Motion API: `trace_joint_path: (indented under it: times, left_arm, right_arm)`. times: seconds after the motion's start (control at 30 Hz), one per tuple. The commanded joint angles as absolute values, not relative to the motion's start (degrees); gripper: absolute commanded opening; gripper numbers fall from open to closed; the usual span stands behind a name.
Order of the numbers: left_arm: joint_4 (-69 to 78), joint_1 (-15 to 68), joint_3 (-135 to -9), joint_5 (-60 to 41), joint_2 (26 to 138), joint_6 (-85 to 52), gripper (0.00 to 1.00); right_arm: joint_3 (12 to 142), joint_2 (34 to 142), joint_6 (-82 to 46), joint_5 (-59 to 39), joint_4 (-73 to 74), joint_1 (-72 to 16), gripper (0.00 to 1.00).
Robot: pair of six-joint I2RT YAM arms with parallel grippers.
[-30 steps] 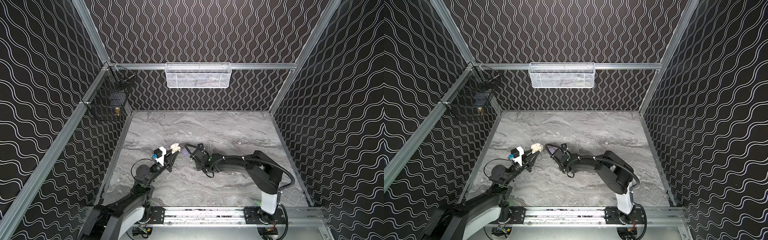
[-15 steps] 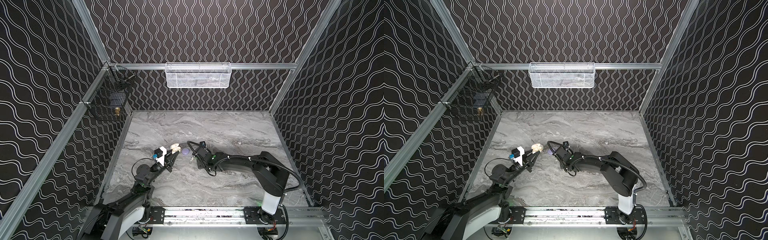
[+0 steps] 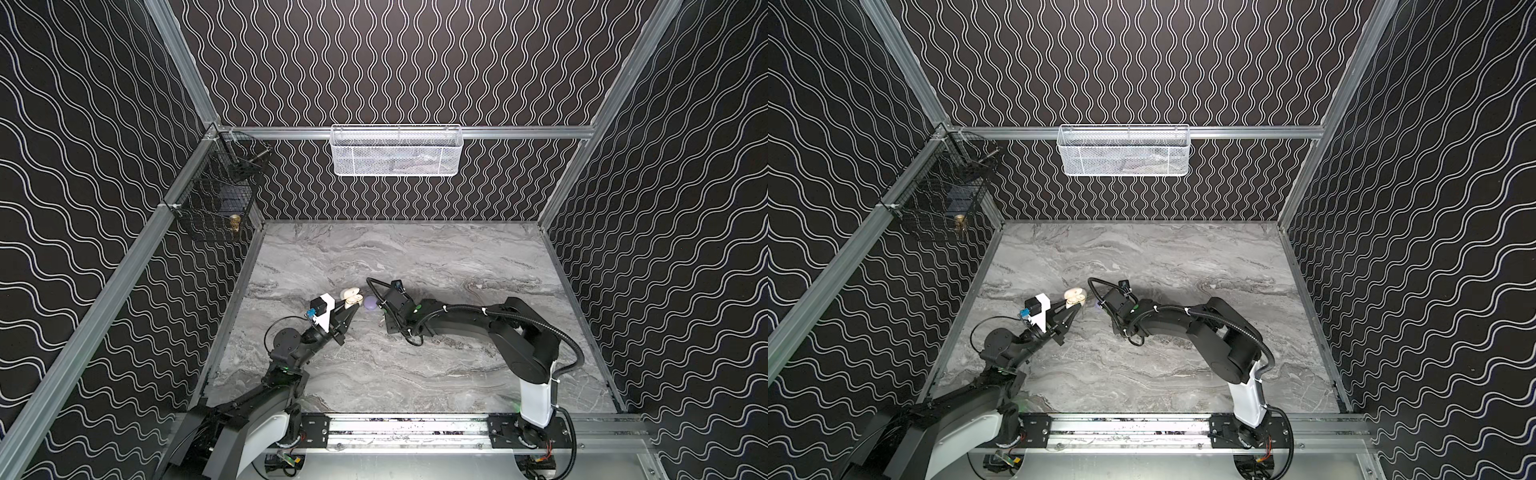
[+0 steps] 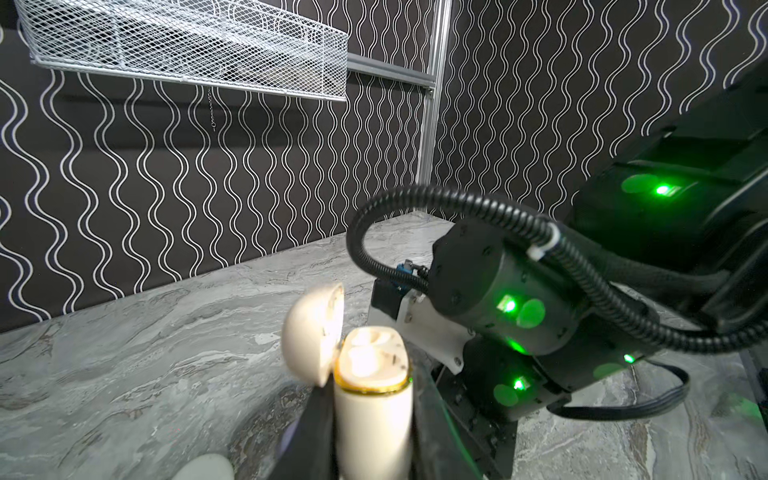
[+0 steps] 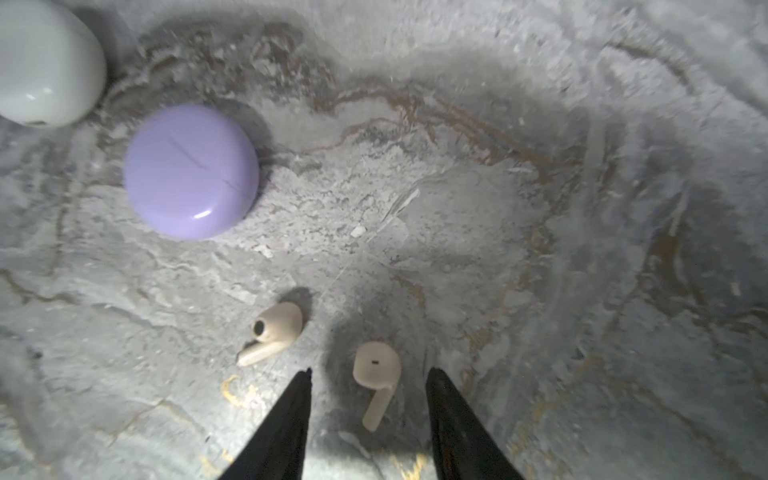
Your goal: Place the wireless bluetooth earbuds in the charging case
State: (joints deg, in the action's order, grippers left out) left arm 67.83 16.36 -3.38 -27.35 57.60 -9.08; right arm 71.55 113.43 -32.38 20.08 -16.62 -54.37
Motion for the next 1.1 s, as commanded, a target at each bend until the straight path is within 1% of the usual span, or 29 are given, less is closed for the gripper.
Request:
trace_joint_path:
  times: [0.0,0.1,0.17,0.57,0.73,0.83,0.9,1.0,1.07]
  left_arm:
    - [69.2,16.27,-3.67,-27.9,56.73,-9.33,0.0]
    - [67.55,16.26,-3.65,-27.41,55.69,-8.72,0.0]
    - [66.76,16.26,-3.6,-26.68,55.29,-8.77,0.0]
    - [66.93,16.26,-3.52,-26.15,55.32,-8.73,0.0]
    - [67.05,16.25,-3.78,-26.54,55.86,-8.75,0.0]
    - [67.84,16.26,-3.61,-26.49,56.53,-8.87,0.0]
    - [68.5,16.25,-3.6,-26.69,57.03,-9.1,0.0]
    - [69.26,16.25,-3.61,-26.96,57.41,-9.28,0.0]
    - [69.19,16.25,-3.49,-26.69,57.4,-9.32,0.0]
  right_arm:
    - [73.37,114.92,-33.46,20.4,-19.64,-54.44,0.47]
    - [74.35,116.11,-34.0,21.36,-21.04,-54.5,0.45]
    - [74.53,116.58,-33.89,20.88,-21.09,-54.45,0.41]
    - [74.29,117.03,-33.32,20.32,-21.11,-54.49,0.28]
    - [74.0,117.35,-32.95,20.9,-21.47,-54.49,0.29]
    - [73.42,117.26,-33.51,22.16,-21.91,-54.49,0.34]
    - [72.79,116.99,-33.4,21.8,-21.69,-54.49,0.36]
    - [72.53,116.75,-33.4,22.14,-22.06,-54.49,0.35]
    - [72.17,116.55,-33.31,21.94,-21.67,-54.49,0.32]
